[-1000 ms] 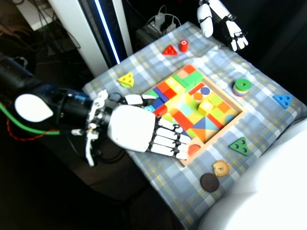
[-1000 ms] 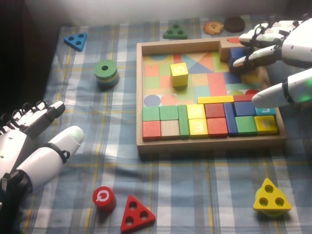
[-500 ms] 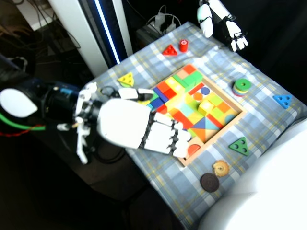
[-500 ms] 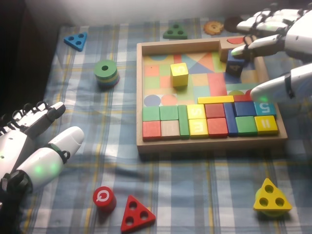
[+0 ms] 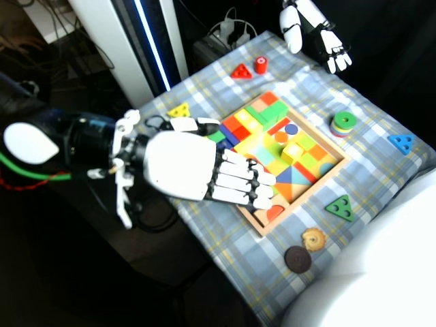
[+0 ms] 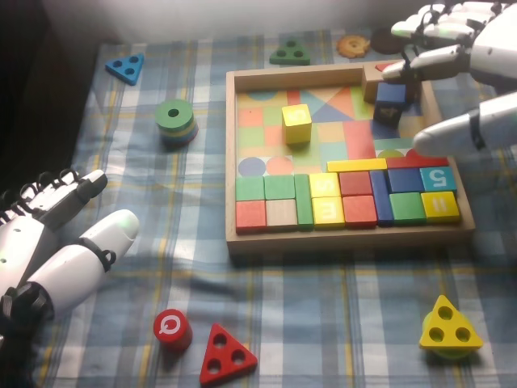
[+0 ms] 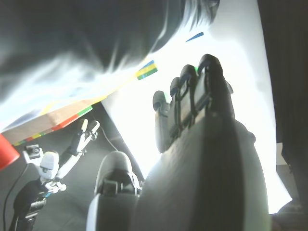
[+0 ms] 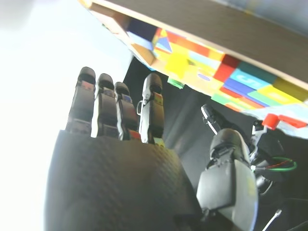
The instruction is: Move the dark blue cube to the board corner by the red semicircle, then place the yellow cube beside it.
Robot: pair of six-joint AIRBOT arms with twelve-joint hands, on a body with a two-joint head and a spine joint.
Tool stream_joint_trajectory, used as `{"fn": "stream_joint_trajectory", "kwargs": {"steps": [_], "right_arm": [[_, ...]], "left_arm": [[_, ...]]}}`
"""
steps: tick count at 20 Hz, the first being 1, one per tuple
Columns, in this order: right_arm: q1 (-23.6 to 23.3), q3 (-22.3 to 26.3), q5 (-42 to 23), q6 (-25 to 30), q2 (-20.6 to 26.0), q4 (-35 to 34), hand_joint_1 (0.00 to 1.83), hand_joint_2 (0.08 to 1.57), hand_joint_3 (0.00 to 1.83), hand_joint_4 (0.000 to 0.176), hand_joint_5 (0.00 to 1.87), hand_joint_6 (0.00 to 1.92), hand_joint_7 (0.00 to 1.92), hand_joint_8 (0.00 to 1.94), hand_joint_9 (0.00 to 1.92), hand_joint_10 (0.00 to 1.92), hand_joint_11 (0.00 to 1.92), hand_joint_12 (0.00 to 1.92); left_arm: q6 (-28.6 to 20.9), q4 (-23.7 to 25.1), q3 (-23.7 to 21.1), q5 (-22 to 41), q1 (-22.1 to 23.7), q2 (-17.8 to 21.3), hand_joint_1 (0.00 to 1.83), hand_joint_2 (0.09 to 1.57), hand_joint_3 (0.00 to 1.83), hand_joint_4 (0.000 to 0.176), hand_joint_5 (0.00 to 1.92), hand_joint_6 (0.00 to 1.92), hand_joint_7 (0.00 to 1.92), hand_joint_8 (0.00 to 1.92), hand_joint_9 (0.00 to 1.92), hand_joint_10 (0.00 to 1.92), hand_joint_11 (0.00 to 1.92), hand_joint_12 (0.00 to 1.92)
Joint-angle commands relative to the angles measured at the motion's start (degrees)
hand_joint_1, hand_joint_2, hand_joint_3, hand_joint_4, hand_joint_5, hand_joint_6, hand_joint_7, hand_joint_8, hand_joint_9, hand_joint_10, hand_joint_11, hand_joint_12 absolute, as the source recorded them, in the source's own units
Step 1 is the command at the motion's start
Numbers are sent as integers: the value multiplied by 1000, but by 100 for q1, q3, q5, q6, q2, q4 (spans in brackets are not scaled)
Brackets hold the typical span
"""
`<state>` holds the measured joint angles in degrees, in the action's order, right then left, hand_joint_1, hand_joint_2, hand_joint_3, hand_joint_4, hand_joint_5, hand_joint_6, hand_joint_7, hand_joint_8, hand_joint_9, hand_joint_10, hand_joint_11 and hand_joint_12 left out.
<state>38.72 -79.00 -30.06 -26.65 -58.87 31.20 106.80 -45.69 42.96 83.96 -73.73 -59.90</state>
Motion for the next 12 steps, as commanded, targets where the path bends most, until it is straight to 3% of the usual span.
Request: {"fn": "stream_joint_trajectory", "kwargs": {"steps": [1,3,6,9,10,12], "right_arm": [[-72,-35,-507,9,-82,-146,0,965,3,124,350,3,0,0,0,0,0,0],[-72,-133,-449,9,-202,-105,0,968,4,148,341,0,0,0,0,0,0,0],[-72,-200,-255,9,-275,64,0,959,0,142,361,7,0,0,0,0,0,0],[-72,-198,-118,9,-256,142,0,949,0,142,352,2,0,0,0,0,0,0],[-72,-199,-55,9,-228,158,0,957,0,150,358,4,0,0,0,0,0,0],[-71,-205,59,9,-179,173,0,961,1,144,364,6,0,0,0,0,0,0]], "left_arm": [[-25,263,13,593,40,-31,0,1221,0,42,307,1,177,3,127,7,0,0],[-25,263,13,591,40,-31,0,1221,0,45,306,1,175,2,121,4,0,0],[-25,266,12,592,42,-31,0,1225,1,53,296,0,172,0,125,5,0,0],[-25,266,8,593,42,-31,0,1230,2,44,304,4,171,0,118,1,0,0],[-25,266,8,593,42,-31,0,1227,1,40,305,4,169,0,115,0,0,0],[-25,266,4,595,42,-31,0,1226,0,37,308,4,169,1,114,1,0,0]]}}
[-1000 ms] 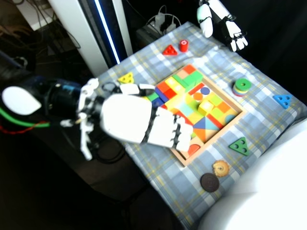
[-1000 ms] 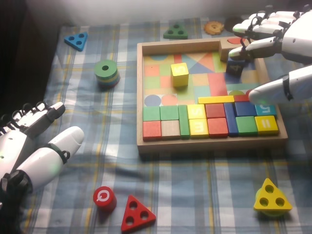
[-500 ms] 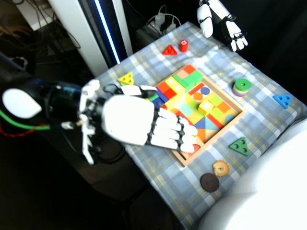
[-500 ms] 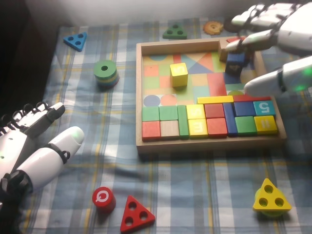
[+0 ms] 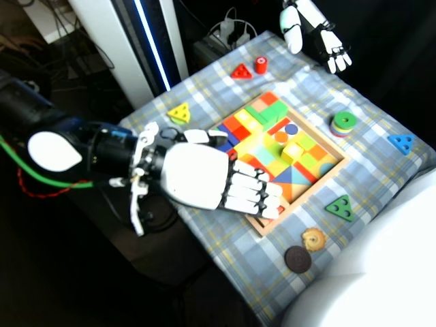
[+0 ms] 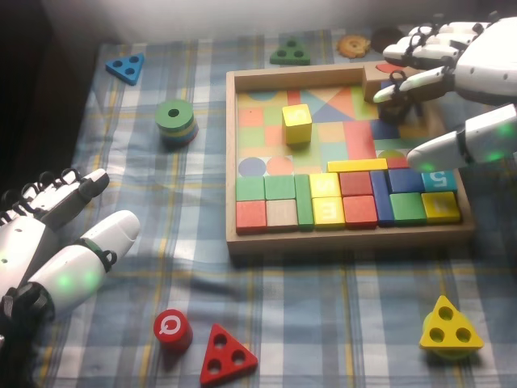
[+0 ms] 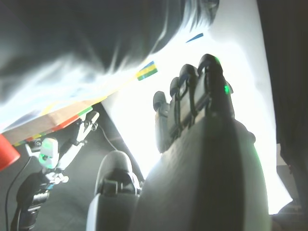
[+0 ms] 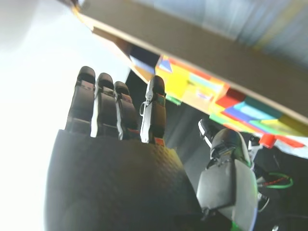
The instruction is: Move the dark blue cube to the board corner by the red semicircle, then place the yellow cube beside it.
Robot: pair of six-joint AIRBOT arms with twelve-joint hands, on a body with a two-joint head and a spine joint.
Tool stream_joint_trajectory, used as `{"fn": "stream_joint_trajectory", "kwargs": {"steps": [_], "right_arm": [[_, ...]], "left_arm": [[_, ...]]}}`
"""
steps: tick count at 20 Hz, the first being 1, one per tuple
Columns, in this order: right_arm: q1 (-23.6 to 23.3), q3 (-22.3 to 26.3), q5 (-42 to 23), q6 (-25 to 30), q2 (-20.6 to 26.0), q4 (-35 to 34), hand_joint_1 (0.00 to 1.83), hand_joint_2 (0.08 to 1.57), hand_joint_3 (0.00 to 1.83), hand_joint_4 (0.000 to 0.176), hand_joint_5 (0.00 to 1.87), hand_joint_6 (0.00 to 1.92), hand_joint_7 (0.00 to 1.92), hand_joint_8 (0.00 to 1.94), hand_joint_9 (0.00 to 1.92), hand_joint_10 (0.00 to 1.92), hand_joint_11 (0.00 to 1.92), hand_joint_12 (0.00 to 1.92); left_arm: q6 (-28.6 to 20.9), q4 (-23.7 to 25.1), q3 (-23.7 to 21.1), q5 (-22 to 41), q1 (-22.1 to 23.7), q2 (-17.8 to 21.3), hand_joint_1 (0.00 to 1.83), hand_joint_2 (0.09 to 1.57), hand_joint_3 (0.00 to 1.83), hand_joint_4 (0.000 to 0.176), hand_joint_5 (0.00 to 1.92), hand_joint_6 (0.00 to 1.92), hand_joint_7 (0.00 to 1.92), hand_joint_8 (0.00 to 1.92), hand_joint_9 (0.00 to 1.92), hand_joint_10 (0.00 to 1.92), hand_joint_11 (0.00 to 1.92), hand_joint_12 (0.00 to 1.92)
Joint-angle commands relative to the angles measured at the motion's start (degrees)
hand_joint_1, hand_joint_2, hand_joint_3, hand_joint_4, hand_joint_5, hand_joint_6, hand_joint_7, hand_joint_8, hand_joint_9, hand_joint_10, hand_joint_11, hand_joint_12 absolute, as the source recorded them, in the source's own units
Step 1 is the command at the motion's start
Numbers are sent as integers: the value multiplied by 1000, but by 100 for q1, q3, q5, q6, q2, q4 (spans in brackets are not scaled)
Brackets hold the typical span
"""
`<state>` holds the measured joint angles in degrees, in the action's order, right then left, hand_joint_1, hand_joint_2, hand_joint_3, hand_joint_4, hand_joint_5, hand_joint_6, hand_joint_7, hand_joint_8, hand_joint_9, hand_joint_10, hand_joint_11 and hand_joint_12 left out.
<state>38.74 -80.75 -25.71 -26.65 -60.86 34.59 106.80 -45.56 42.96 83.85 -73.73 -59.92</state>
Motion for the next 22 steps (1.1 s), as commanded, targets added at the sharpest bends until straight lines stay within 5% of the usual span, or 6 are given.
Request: {"fn": "stream_joint_trajectory", "kwargs": {"steps": [1,4,7,16,20,22], "right_arm": [[-73,-31,-343,9,43,-165,0,962,1,125,368,7,0,0,0,0,0,0],[-73,23,-266,10,179,-167,0,956,0,141,356,0,0,0,0,0,0,0],[-72,201,-206,10,410,-174,0,945,0,112,337,2,0,0,0,0,0,0],[-153,586,-582,10,539,-235,0,921,0,164,374,10,0,0,0,0,0,0],[-284,797,-974,10,578,-250,0,959,7,115,375,8,0,0,0,0,0,0],[-301,758,-1125,10,576,-229,0,944,0,124,395,14,0,0,0,0,0,0]], "left_arm": [[-25,253,2,605,42,-29,0,1226,0,35,311,5,175,4,124,6,0,0],[-25,252,-2,607,41,-29,0,1233,3,22,311,3,174,1,118,2,0,0],[-25,251,-2,607,41,-29,0,1222,0,51,302,0,170,2,118,4,0,0],[-25,247,1,608,39,-29,0,1232,2,35,303,3,168,2,116,4,0,0],[-25,247,3,604,39,-30,0,1228,0,53,301,1,168,1,112,1,0,0],[-25,247,8,604,40,-33,0,1232,2,38,309,4,171,2,115,3,0,0]]}}
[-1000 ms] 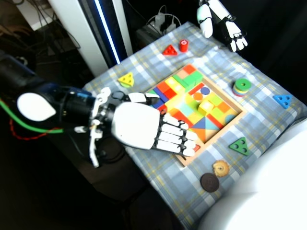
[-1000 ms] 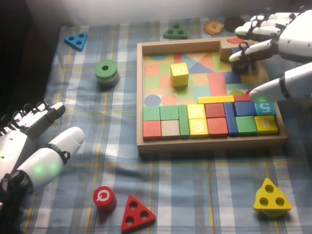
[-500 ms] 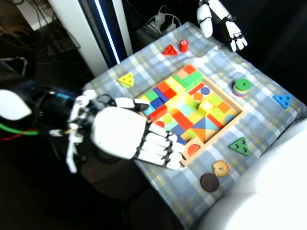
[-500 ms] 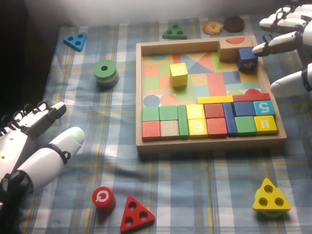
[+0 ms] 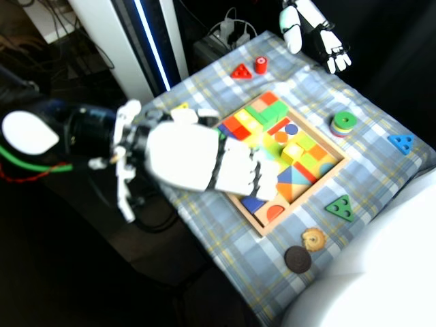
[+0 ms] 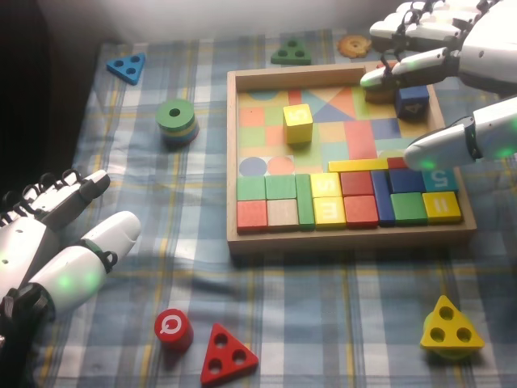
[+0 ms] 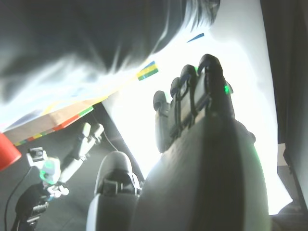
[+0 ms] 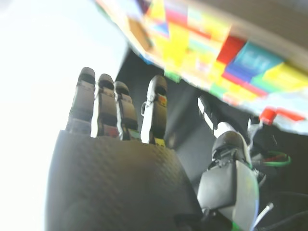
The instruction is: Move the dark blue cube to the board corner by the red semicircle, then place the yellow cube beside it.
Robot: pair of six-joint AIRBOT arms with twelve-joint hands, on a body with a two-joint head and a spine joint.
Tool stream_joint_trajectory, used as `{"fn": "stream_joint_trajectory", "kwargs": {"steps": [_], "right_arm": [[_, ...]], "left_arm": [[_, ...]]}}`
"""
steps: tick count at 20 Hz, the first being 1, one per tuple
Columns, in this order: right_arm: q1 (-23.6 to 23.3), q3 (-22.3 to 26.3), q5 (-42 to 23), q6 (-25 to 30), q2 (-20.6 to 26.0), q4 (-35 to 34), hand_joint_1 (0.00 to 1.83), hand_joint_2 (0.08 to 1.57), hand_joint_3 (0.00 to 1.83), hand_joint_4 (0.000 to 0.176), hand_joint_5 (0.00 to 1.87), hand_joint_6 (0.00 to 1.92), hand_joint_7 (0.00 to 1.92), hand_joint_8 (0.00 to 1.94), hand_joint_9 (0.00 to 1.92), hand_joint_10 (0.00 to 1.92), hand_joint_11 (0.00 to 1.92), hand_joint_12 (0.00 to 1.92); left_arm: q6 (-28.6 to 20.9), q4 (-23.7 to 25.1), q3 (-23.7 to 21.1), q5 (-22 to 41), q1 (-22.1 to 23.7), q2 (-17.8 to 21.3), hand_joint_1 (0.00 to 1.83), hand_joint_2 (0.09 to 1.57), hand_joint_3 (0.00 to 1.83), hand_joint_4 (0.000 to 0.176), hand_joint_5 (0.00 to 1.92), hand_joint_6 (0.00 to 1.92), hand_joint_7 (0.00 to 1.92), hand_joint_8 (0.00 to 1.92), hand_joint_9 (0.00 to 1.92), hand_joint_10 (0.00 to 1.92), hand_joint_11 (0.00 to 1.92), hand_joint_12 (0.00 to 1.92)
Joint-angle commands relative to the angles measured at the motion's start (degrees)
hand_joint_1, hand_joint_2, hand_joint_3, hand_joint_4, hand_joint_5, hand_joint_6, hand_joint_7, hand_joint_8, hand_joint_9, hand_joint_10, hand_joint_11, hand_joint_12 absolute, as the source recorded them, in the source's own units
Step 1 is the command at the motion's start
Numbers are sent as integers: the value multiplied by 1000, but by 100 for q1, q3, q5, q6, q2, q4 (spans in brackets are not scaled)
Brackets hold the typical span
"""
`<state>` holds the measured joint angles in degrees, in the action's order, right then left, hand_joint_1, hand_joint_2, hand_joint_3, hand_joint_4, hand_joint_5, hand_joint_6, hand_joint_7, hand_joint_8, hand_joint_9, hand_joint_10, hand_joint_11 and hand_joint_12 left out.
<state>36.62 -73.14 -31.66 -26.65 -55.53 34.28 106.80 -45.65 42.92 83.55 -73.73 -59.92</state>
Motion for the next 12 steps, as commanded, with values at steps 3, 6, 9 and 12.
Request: {"fn": "stream_joint_trajectory", "kwargs": {"steps": [3,6,9,12], "right_arm": [[-115,-235,-612,23,-438,-74,0,975,14,96,363,3,0,0,0,0,0,0],[-136,-478,-609,59,-799,4,0,966,7,97,355,3,0,0,0,0,0,0],[-136,-737,-590,219,-1075,57,0,992,19,82,345,0,0,0,0,0,0,0],[-136,-875,-545,289,-1232,114,0,1009,23,102,320,0,0,0,0,0,0,0]], "left_arm": [[-25,264,20,632,40,-34,0,1231,1,44,298,2,163,3,104,4,0,0],[-25,267,27,626,42,-33,0,1238,4,42,304,3,154,0,100,1,0,0],[-25,268,22,611,42,-35,0,1235,1,34,314,6,168,6,111,5,0,0],[-25,273,23,606,42,-35,0,1229,0,40,316,5,177,8,131,13,0,0]]}}
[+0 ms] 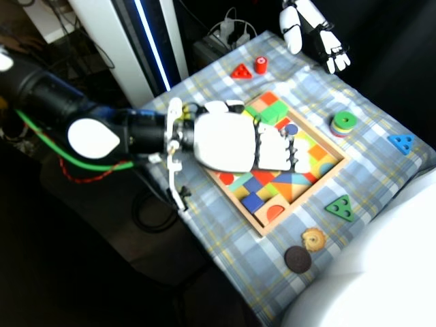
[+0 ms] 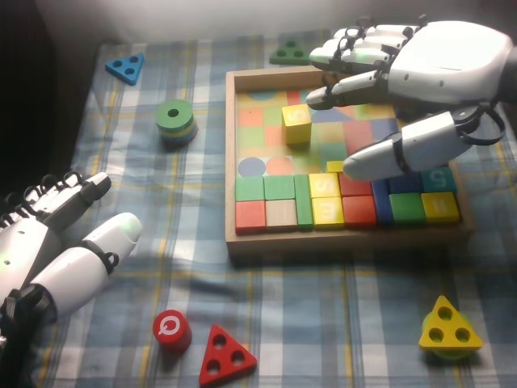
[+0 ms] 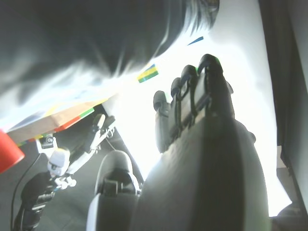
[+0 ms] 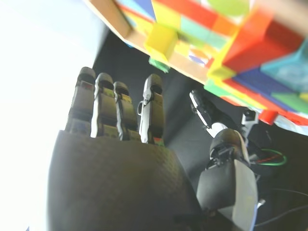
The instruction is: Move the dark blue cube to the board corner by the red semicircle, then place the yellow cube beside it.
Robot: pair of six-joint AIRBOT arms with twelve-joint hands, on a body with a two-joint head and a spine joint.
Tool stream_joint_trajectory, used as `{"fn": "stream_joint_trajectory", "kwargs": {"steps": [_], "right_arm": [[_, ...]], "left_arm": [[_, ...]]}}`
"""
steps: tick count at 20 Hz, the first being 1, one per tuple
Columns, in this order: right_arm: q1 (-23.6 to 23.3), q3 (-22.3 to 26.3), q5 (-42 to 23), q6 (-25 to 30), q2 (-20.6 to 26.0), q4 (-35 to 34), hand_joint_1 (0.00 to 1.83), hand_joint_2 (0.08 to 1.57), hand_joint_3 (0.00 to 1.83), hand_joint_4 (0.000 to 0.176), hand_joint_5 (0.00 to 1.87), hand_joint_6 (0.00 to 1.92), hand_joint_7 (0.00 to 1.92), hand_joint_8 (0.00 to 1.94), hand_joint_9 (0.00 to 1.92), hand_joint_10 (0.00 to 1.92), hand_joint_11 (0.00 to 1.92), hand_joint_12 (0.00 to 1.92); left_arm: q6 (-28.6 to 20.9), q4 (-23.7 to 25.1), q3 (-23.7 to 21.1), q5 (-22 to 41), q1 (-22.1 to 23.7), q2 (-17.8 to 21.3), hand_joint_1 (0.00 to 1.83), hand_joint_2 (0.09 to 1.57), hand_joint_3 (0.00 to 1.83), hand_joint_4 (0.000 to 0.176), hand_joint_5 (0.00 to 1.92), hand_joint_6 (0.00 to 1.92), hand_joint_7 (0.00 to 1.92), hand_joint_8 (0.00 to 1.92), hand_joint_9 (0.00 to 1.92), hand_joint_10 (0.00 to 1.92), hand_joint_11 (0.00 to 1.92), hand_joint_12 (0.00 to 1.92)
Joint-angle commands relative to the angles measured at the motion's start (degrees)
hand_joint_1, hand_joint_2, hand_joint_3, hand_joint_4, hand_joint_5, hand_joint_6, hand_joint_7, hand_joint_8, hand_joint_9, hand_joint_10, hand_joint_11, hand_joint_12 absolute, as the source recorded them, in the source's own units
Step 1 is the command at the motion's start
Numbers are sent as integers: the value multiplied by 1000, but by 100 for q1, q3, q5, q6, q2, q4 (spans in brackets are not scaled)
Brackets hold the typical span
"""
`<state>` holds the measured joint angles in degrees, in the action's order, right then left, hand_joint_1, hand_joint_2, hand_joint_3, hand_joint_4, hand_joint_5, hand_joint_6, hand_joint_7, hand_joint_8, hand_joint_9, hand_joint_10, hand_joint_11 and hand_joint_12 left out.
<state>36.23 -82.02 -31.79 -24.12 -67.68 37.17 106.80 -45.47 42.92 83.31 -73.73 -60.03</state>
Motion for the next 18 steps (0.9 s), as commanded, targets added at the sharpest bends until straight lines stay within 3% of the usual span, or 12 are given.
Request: {"fn": "stream_joint_trajectory", "kwargs": {"steps": [1,2,3,4,8,9,10,11,12,14,17,18], "right_arm": [[-96,-43,-496,36,-81,-155,0,981,9,110,321,4,0,0,0,0,0,0],[-96,-75,-479,36,-121,-148,0,977,7,130,310,0,0,0,0,0,0,0],[-96,-107,-465,36,-160,-147,0,967,1,138,303,0,0,0,0,0,0,0],[-96,-135,-460,38,-196,-147,0,958,0,137,324,9,0,0,0,0,0,0],[-96,-189,-457,78,-282,-147,0,954,0,140,336,11,0,0,0,0,0,0],[-96,-207,-453,78,-312,-147,0,957,0,127,331,8,0,0,0,0,0,0],[-96,-230,-433,78,-342,-147,0,961,0,102,337,10,0,0,0,0,0,0],[-96,-265,-409,78,-383,-139,0,963,1,95,333,8,0,0,0,0,0,0],[-96,-294,-379,78,-416,-116,0,971,5,75,332,6,0,0,0,0,0,0],[-96,-322,-260,78,-454,-6,0,971,4,101,373,22,0,0,0,0,0,0],[-94,-336,-168,184,-475,143,0,1005,11,98,393,2,0,0,0,0,0,0],[-94,-335,-166,252,-474,203,0,1012,13,115,389,0,0,0,0,0,0,0]], "left_arm": [[-25,255,23,629,43,-27,0,1224,0,45,312,3,174,6,131,12,0,0],[-25,258,22,623,43,-32,0,1227,0,49,303,0,170,4,128,10,0,0],[-25,260,27,612,44,-37,0,1225,0,45,303,1,172,4,127,9,0,0],[-25,260,26,612,44,-37,0,1229,0,34,318,6,189,10,146,15,5,2],[-25,256,37,596,44,-36,0,1233,1,46,305,0,176,1,128,4,0,0],[-26,256,37,596,44,-36,0,1232,0,53,297,0,171,0,118,0,0,0],[-26,257,35,596,44,-36,0,1235,2,48,294,0,170,0,123,3,0,0],[-26,258,34,595,44,-37,0,1231,0,54,288,0,164,0,116,0,0,0],[-26,258,33,596,44,-37,0,1230,0,49,285,0,160,0,105,0,0,0],[-26,259,34,597,45,-36,0,1227,0,50,297,5,168,4,113,4,0,0],[-26,260,35,595,46,-34,0,1218,0,60,291,1,158,0,102,0,0,0],[-26,260,35,596,46,-33,0,1217,0,62,291,1,157,0,105,2,0,0]]}}
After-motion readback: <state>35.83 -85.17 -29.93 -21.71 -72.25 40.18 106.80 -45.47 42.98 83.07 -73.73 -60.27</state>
